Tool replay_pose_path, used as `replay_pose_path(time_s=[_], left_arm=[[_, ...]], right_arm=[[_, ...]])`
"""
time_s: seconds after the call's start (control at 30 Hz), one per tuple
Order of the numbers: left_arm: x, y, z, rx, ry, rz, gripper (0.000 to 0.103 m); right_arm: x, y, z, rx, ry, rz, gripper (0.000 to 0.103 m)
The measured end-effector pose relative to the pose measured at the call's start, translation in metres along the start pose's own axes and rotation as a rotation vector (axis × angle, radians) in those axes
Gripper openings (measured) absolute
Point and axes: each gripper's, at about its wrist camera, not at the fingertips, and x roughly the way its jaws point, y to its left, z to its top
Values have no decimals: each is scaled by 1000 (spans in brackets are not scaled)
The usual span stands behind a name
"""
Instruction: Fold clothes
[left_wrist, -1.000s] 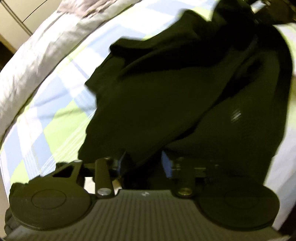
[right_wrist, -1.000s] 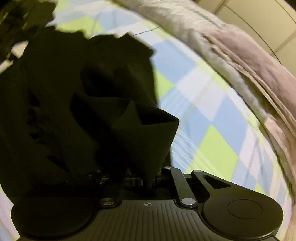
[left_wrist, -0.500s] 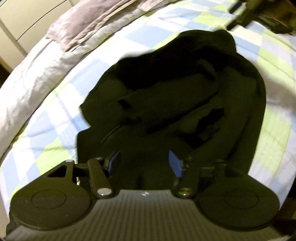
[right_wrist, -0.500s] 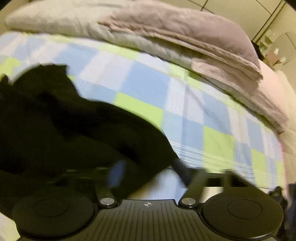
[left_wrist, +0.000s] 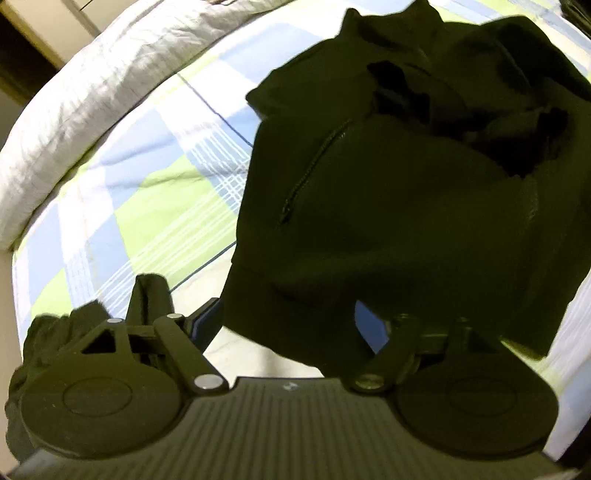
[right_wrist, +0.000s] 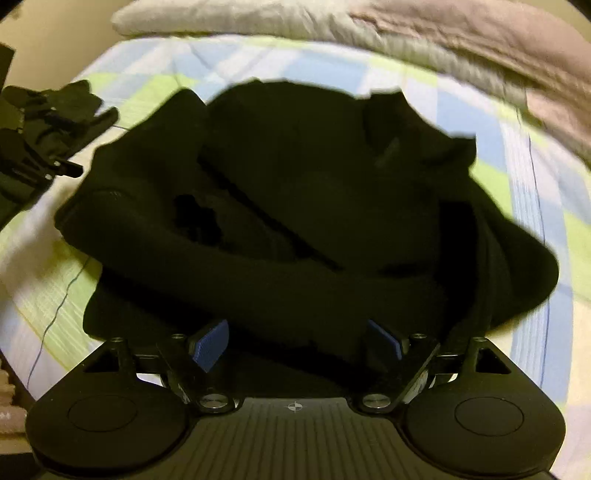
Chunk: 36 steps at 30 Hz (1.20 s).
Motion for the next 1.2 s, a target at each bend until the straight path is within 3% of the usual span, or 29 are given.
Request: replay_pose_path(time_s=[0.1, 0.23, 0.33, 0.43, 0.5, 0.57, 0.6, 0.63, 0.67, 0.83, 0.93, 1.07, 1.2], left_arm=[[19, 15, 9, 19, -25, -20, 77], [49, 50, 27, -57, -51, -87, 78], [72, 67, 37, -106, -47, -214, 77], [90, 66, 45, -53, -15, -279, 76], [99, 62, 48, -27, 21, -316, 63], [102, 54, 50, 0, 75, -336, 29], [98, 49, 51, 25, 92, -330, 20], [90, 44, 52, 49, 98, -322, 3], [80, 40, 53, 62, 99, -318, 3], [6, 20, 41, 83, 100, -360, 0], [-42, -4, 26, 74, 130, -430, 0], [-92, -64, 5, 6, 191, -587, 0], [-98, -137, -3, -47, 260, -679, 3]], right_arm=[[1, -23, -6, 186, 5, -27, 84], [4, -63, -20, 470, 11, -63, 84], [11, -79, -32, 562, -13, -22, 84], [24, -86, -41, 614, -53, 30, 84], [34, -91, -48, 696, -83, 89, 84], [43, -95, -52, 758, -90, 126, 84], [47, -96, -53, 783, -82, 136, 71], [48, -96, -53, 787, -72, 144, 31], [47, -96, -50, 783, -46, 167, 9], [-5, -113, -38, 654, -4, 157, 4], [-50, -147, -40, 528, 48, 91, 4], [-94, -195, -48, 388, 152, -13, 4], [-96, -236, -61, 346, 241, -99, 4]])
